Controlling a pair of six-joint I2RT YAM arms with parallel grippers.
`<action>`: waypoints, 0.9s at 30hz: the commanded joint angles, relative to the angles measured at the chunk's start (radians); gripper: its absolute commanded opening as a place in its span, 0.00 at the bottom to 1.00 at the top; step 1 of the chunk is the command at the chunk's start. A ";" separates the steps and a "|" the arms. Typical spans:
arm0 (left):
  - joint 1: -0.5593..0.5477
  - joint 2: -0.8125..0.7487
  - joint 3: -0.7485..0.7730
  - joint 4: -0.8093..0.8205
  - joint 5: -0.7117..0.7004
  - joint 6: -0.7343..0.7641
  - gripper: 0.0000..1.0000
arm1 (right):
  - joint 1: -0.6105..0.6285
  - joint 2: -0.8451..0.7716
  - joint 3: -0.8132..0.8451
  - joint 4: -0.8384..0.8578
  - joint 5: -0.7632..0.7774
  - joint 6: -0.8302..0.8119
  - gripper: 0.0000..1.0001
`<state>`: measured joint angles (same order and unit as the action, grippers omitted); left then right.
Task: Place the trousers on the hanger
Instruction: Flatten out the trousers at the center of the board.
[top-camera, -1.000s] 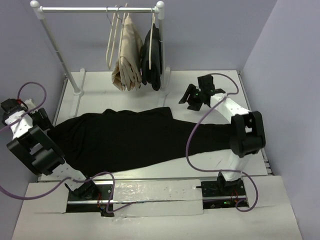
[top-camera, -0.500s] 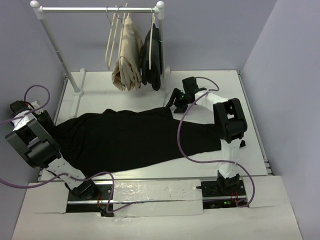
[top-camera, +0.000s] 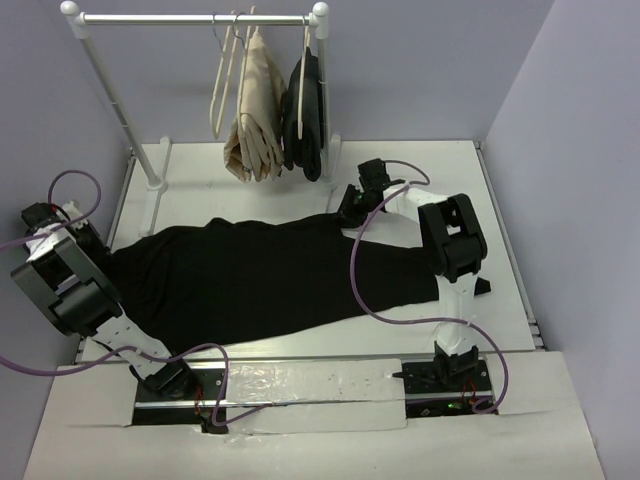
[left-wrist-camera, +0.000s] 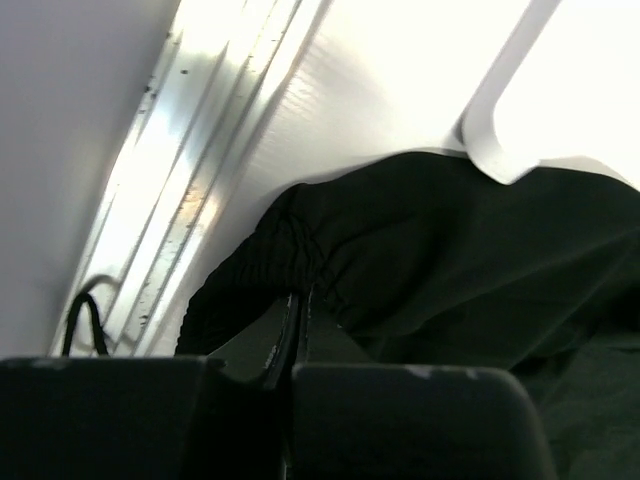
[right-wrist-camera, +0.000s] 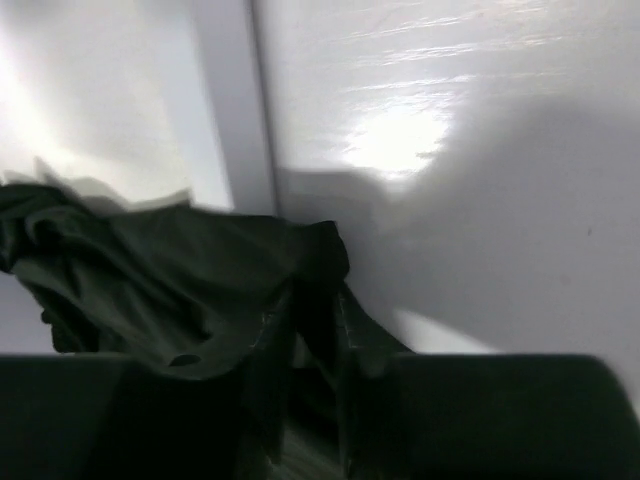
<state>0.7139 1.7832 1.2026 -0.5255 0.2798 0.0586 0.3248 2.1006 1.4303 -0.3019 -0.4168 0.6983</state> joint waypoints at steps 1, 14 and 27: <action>0.002 0.005 0.009 0.022 0.068 -0.026 0.00 | 0.005 0.033 0.038 0.040 0.006 0.021 0.26; 0.001 -0.093 0.144 -0.114 0.243 0.069 0.00 | -0.102 -0.336 0.093 -0.075 0.267 -0.233 0.00; -0.005 -0.136 0.147 -0.191 0.311 0.130 0.00 | 0.026 -0.865 -0.204 -0.173 0.288 -0.551 0.00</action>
<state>0.7082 1.6962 1.3266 -0.7010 0.5514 0.1501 0.2832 1.3201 1.3426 -0.3992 -0.1345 0.2699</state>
